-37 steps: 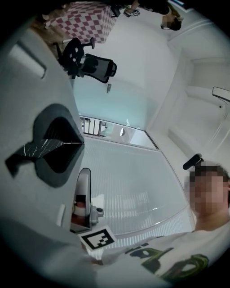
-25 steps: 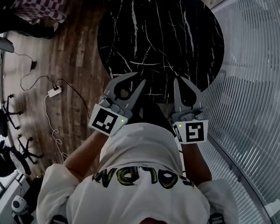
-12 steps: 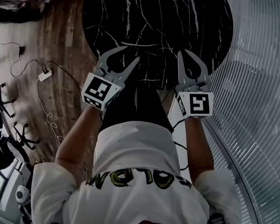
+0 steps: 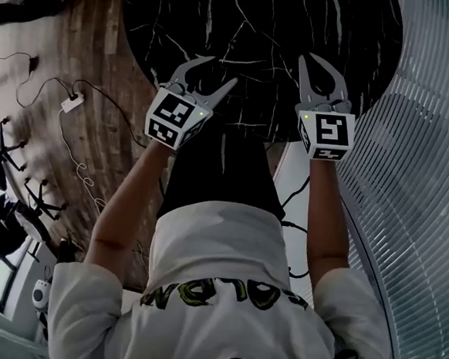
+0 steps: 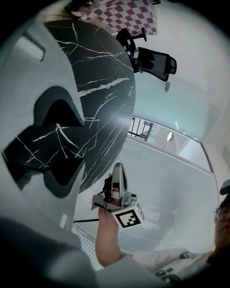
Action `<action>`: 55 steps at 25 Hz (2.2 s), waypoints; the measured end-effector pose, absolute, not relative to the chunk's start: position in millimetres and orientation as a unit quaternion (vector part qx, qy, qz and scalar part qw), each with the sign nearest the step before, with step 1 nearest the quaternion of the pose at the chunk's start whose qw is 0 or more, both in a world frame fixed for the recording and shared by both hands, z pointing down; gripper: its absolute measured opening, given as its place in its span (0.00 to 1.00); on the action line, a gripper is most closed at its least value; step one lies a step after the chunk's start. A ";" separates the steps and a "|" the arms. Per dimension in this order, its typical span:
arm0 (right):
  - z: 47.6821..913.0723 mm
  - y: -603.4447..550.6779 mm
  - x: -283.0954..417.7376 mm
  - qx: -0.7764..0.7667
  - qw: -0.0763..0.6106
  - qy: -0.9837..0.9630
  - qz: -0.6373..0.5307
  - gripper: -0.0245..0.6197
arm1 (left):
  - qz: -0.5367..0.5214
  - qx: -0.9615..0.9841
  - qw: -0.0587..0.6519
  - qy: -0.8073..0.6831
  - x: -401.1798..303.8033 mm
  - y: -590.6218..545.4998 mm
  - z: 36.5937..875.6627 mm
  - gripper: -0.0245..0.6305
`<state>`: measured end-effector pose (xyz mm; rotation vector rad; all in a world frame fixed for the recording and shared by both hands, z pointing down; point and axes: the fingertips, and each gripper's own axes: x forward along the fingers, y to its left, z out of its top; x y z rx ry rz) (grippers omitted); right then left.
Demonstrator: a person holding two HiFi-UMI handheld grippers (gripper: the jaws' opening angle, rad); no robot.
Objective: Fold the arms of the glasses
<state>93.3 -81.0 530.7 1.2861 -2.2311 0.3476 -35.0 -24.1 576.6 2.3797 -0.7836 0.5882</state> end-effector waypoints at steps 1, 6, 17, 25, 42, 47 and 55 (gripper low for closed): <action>542.1 -84.1 94.6 0.473 0.278 -0.826 0.128 0.04 | 0.221 0.886 0.282 -0.293 -34.8 -26.0 585.0 0.37; 590.8 -91.7 95.6 0.447 0.329 -0.823 0.123 0.04 | 0.228 0.877 0.303 -0.296 -34.5 -28.2 612.4 0.38; 645.3 -96.4 97.5 0.406 0.394 -0.815 0.128 0.04 | 0.206 0.884 0.302 -0.291 -24.9 -31.3 615.5 0.38; 652.5 -87.3 87.4 0.380 0.408 -0.820 0.126 0.04 | 0.216 0.878 0.312 -0.293 -22.7 -26.0 618.7 0.38; 657.7 -77.1 78.3 0.371 0.410 -0.823 0.131 0.04 | 0.243 0.863 0.323 -0.304 -26.6 -12.5 621.7 0.38; 658.3 -71.9 72.8 0.357 0.414 -0.826 0.135 0.04 | 0.244 0.864 0.321 -0.300 -23.1 -14.1 621.1 0.38; 660.6 -63.6 57.6 0.324 0.415 -0.839 0.141 0.04 | 0.255 0.867 0.312 -0.294 -22.3 -14.6 624.6 0.38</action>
